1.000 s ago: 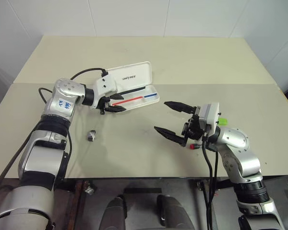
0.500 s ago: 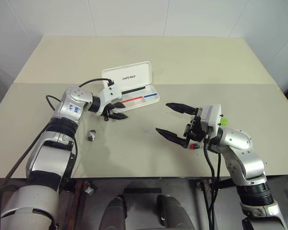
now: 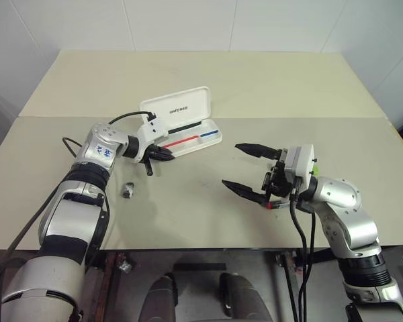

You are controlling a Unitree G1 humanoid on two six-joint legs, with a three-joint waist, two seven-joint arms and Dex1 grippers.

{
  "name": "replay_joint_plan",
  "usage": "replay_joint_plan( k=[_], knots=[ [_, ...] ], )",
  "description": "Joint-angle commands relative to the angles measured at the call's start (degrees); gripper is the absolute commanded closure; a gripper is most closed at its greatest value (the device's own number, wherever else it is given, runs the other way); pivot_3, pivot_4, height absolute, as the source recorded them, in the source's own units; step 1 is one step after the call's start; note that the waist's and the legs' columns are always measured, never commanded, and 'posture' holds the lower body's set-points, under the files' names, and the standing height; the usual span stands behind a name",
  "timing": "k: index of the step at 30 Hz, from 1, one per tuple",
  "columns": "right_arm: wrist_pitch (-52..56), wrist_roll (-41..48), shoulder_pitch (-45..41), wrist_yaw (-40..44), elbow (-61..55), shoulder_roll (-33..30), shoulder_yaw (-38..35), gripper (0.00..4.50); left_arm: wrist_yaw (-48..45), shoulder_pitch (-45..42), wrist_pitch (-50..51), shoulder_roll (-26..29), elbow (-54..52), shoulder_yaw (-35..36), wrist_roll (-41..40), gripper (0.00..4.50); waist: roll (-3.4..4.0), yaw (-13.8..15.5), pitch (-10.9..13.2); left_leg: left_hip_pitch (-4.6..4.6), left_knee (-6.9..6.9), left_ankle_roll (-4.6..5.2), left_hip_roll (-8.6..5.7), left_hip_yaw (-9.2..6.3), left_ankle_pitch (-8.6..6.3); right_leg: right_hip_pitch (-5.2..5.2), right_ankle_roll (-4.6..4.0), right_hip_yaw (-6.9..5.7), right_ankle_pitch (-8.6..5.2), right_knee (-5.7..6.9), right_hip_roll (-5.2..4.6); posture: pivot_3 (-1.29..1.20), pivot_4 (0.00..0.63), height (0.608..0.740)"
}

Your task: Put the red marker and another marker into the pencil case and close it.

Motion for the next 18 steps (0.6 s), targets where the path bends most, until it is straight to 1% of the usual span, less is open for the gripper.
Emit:
replay_joint_plan(
  k=[1,4,8,11,15,18],
  knots=[
    [-0.2,1.56,-1.17,0.99,-1.04,-0.97,-1.84,0.0,-2.42,0.11,-1.72,-0.1,-0.74,0.02,-0.19,4.46,0.0,0.02,0.0,0.0,0.0,0.0,0.0,0.0,0.0,0.0,0.0,0.0,0.0,0.01,0.0,0.0,0.15,0.74],
    [-0.24,1.63,-1.45,1.4,-0.42,-1.33,-2.07,0.0,-5.2,1.18,-3.05,0.46,-3.93,0.27,-1.27,4.46,0.0,0.04,0.0,-0.01,0.01,0.0,0.0,0.0,0.0,0.0,0.0,0.0,0.0,-0.01,0.0,0.0,0.15,0.74],
    [-0.53,1.53,-0.81,1.63,0.48,-2.54,-3.48,0.0,-8.72,4.71,-3.37,1.89,-11.57,0.99,-3.1,4.46,0.0,0.03,0.0,-0.01,-0.01,0.0,0.01,0.01,0.0,0.0,0.0,0.0,0.0,-0.01,0.0,0.0,0.15,0.74],
    [-0.73,1.54,1.38,2.42,1.02,-4.79,-5.65,0.0,-11.49,9.81,-1.52,3.13,-21.88,1.87,-5.89,4.46,0.0,0.03,0.0,-0.01,0.0,0.0,0.01,0.01,0.0,0.0,0.0,0.03,0.0,0.01,-0.01,0.0,0.15,0.74],
    [-0.74,1.75,5.51,2.89,1.04,-7.28,-8.87,0.0,-12.99,16.44,1.0,4.84,-34.11,2.44,-8.79,4.46,0.0,0.04,0.0,-0.01,0.0,0.0,0.02,0.01,0.0,0.0,0.0,0.05,0.0,0.02,-0.01,0.0,0.15,0.74],
    [-1.13,1.39,9.57,3.2,1.01,-8.81,-11.18,0.0,-13.05,20.39,1.75,5.82,-40.22,2.29,-9.88,4.46,0.0,0.05,0.0,0.0,0.05,0.0,0.03,0.01,0.0,0.01,-0.01,0.07,0.0,0.07,-0.01,0.0,0.15,0.74]
  ],
)
